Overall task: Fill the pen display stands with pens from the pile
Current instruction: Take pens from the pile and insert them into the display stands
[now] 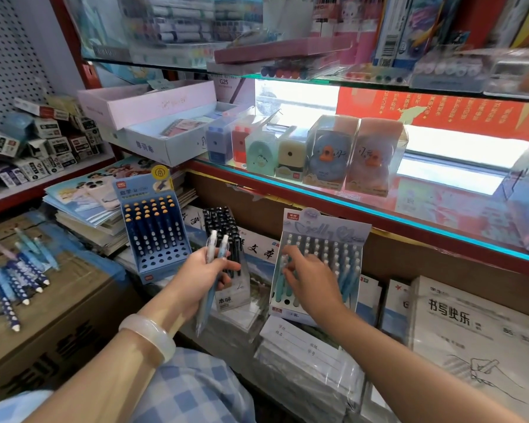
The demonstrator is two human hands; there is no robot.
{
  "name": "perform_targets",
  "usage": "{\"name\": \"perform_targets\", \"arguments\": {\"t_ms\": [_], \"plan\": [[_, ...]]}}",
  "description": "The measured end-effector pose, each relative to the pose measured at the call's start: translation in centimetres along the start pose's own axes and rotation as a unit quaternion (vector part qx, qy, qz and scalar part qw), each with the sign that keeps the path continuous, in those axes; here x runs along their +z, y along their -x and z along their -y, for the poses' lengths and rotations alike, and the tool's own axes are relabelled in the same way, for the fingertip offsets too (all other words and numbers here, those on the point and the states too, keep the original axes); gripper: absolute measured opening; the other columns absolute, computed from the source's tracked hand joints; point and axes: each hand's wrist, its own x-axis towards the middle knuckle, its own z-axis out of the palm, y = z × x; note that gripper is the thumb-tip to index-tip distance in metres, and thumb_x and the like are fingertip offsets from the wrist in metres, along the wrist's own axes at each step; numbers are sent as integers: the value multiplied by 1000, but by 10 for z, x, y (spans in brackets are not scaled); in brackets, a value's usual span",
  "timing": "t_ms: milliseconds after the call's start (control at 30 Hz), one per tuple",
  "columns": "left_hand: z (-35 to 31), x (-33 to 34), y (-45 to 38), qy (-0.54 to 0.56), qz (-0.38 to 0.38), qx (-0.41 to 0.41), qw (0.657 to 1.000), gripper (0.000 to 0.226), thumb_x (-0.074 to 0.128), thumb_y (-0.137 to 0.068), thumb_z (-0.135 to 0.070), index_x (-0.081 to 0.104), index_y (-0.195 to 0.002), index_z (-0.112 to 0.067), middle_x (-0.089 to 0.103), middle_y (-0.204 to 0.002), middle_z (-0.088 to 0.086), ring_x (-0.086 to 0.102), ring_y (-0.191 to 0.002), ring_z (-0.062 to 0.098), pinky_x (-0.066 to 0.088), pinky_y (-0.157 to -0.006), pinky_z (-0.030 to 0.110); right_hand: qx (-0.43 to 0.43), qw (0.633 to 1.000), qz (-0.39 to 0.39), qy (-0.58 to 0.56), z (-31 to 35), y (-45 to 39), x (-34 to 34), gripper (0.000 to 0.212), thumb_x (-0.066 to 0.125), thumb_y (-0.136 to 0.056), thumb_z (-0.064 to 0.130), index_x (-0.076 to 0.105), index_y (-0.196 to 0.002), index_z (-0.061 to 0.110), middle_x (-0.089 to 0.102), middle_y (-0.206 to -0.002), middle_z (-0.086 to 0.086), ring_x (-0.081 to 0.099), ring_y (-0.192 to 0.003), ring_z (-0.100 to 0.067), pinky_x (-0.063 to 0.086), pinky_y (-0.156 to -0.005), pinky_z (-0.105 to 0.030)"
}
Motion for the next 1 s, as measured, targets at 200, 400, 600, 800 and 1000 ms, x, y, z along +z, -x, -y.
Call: {"name": "perform_targets", "arguments": {"t_ms": [200, 400, 600, 800, 1000], "plan": [[0, 1, -1, 0, 6, -3, 1000, 18, 42, -97, -4, 50, -113, -5, 66, -93, 13, 51, -56, 11, 49, -51, 18, -9, 1000, 4, 20, -2, 1, 0, 21, 51, -95, 27, 57, -115, 20, 61, -107, 0, 56, -96, -13, 49, -86, -29], [-1, 1, 1, -3, 14, 5, 1000, 15, 42, -97, -5, 52, -107, -8, 66, -94, 12, 52, -56, 11, 49, -54, 21, -33, 998, 7, 46, -2, -1, 0, 26, 50, -96, 26, 62, -116, 16, 65, -111, 0, 53, -104, -15, 46, -89, -32], [-4, 2, 7, 48, 53, 17, 997, 16, 47, -95, -7, 58, -106, -12, 68, -90, 11, 61, -62, 15, 56, -69, 31, -56, 996, 20, 74, -7, -3, -4, 34, 43, -98, 28, 57, -128, 22, 60, -115, 3, 48, -107, -14, 43, -88, -28], [-2, 2, 8, 45, 51, 20, 997, 19, 49, -95, -10, 58, -111, -14, 67, -90, 10, 62, -65, 16, 57, -69, 32, -38, 999, 23, 17, -18, -3, -3, 33, 52, -94, 23, 59, -126, 27, 57, -102, 4, 46, -94, -13, 41, -77, -23], [1, 7, 12, 36, 81, 25, 996, 20, 49, -94, -6, 58, -111, -8, 59, -78, 6, 58, -63, 13, 58, -63, 26, 31, 997, 26, -68, -8, -6, -11, 32, 57, -92, 25, 60, -124, 26, 47, -93, 11, 46, -92, -9, 45, -81, -25]]}}
